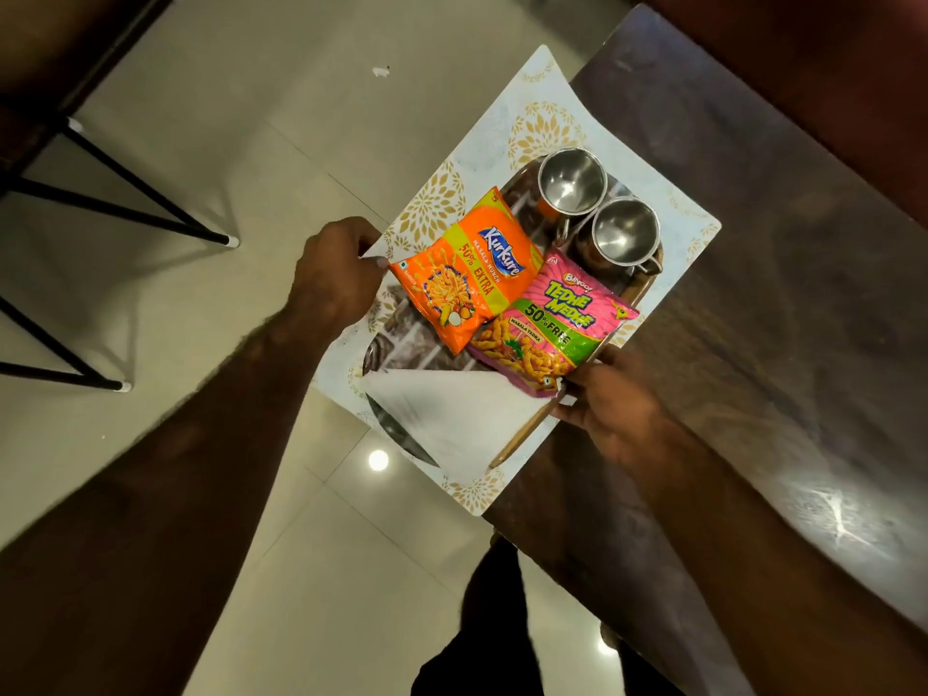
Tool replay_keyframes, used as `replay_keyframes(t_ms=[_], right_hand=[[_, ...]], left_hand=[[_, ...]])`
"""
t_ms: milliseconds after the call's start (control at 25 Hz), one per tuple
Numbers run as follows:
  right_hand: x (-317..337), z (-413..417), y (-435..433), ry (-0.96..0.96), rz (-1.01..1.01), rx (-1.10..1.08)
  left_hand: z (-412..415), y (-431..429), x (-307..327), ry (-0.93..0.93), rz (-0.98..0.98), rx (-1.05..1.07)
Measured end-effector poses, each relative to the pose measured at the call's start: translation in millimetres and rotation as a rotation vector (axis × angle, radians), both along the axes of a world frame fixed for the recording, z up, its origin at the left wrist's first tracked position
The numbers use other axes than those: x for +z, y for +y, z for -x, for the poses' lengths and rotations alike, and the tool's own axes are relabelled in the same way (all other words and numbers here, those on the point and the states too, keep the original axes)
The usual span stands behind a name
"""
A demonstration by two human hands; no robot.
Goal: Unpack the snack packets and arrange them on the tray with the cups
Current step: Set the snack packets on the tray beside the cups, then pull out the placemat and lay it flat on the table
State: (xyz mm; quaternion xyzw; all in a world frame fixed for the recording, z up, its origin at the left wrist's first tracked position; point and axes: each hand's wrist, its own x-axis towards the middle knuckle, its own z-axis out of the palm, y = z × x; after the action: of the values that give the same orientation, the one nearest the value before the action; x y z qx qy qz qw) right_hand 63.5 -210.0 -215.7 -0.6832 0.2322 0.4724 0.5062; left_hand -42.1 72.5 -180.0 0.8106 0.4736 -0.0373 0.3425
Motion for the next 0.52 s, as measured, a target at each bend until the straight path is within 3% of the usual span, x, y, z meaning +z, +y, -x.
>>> replay_keyframes(t_ms=[160,520], right_hand=[[1.2,0.8,-13.4,-0.006,0.006,-0.005],[14.1,0.7,-16.7,0.007,0.025,0.022]], left_hand=[[3.5,2.7,21.7,-0.048,-0.032,0.043],[-3.0,24.7,115.0,-0.082,-0.271,-0.093]])
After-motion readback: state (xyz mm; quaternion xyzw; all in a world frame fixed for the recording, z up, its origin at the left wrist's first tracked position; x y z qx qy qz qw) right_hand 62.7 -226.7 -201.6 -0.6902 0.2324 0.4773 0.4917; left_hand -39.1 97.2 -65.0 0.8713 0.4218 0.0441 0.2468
